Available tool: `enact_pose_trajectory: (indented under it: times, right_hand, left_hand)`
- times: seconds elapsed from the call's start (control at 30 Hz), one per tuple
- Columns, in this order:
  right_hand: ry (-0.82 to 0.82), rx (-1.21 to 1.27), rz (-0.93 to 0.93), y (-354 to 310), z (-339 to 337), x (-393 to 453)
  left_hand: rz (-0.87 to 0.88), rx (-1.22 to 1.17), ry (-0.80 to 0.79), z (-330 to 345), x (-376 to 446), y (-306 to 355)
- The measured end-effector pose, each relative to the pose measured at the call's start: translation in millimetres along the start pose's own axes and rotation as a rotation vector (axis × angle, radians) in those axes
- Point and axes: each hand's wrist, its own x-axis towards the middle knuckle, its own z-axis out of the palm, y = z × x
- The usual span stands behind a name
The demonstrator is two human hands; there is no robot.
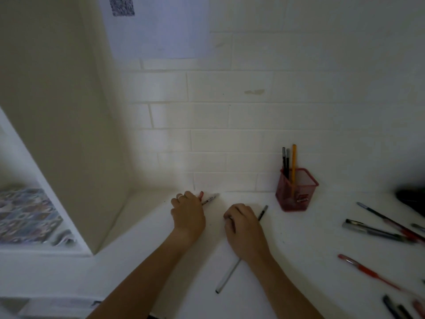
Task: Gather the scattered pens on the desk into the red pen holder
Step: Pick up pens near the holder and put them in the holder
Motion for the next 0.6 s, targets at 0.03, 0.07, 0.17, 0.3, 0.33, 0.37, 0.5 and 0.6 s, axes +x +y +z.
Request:
enact_pose_trajectory:
  times: [0.03,0.07,0.17,0.3,0.33,0.37,0.5,0.6]
  right_hand:
    - [0.002,-0.001,-0.004,0.8,0.5,-0.1]
    - [0.004,-0.001,-0.006,1.6,1.1,-0.1]
    - [0.006,0.008,-0.009,3.0,2.0,0.6]
    - [0.007,0.022,-0.010,3.7,1.7,0.4]
    - [0.007,0.024,-0.005,3.7,1.7,0.0]
    - [0.008,0.027,-0.002,3.5,1.7,-0.4]
    - [0.020,0.032,-0.007,4.4,2.1,0.0]
    - [0.047,0.043,0.005,5.2,1.9,1.1]
  left_hand:
    - [-0.030,0.042,-0.031,-0.5,2.3,2.6]
    - [-0.043,0.067,-0.058,0.8,4.9,5.2]
    - [-0.075,0.075,-0.128,7.8,9.5,12.2]
    - [-0.064,0.122,-0.167,13.8,8.3,17.6]
    - [-0.060,0.148,-0.163,14.7,8.2,18.2]
    - [-0.054,0.174,-0.163,14.5,7.5,18.8]
    - [0.049,0.222,-0.142,15.1,3.8,20.5]
    - [0.137,0.141,-0.120,12.2,-0.6,23.2]
